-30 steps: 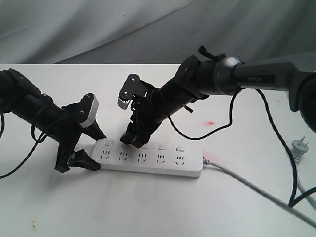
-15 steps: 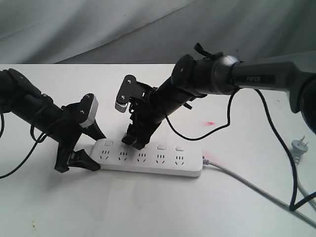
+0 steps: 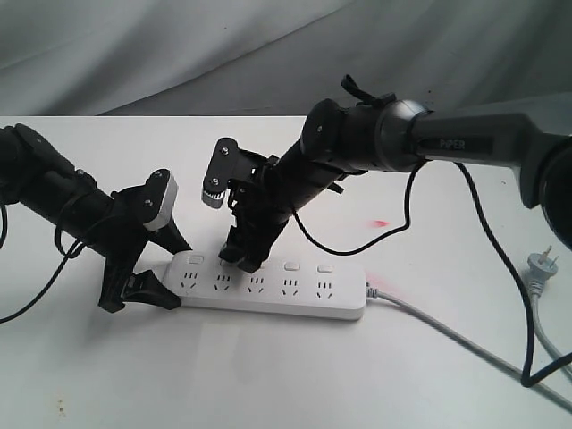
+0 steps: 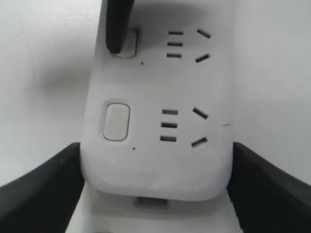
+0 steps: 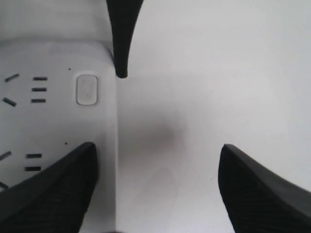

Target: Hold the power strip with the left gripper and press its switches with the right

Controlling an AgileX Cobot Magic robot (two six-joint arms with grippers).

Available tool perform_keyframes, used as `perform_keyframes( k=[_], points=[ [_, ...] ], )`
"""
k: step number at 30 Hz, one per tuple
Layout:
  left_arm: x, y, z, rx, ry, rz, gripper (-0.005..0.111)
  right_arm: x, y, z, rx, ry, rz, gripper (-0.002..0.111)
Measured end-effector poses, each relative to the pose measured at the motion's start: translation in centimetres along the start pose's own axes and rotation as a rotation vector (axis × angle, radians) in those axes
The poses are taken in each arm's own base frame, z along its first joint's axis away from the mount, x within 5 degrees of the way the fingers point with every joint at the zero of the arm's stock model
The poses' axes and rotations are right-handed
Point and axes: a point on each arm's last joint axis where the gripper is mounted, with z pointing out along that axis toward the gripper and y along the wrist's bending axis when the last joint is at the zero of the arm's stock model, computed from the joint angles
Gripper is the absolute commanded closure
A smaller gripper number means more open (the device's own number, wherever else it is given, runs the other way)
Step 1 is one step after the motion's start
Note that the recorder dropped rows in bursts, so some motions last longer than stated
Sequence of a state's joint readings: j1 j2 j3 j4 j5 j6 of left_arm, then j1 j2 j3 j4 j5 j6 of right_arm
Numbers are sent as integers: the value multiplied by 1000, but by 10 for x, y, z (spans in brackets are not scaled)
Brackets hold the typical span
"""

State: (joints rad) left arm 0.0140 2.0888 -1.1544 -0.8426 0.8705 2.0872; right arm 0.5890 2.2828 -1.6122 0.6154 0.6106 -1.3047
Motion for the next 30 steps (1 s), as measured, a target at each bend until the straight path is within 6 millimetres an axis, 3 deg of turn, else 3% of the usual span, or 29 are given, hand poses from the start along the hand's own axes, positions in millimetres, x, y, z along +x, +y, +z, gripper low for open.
perform_keyframes(
  k=[9,14,18,30],
  points=[
    [0,0,0,0,0,0,107,-9,-1,-16,25,-34,1,43],
    [0,0,0,0,0,0,107,-22,-9,-56,59,-120,14,43],
    [0,0,0,0,0,0,107,-13,-18,-74,33,-128,29,43],
    [0,0,0,0,0,0,107,10,-11,-51,-27,-86,40,43]
  ],
)
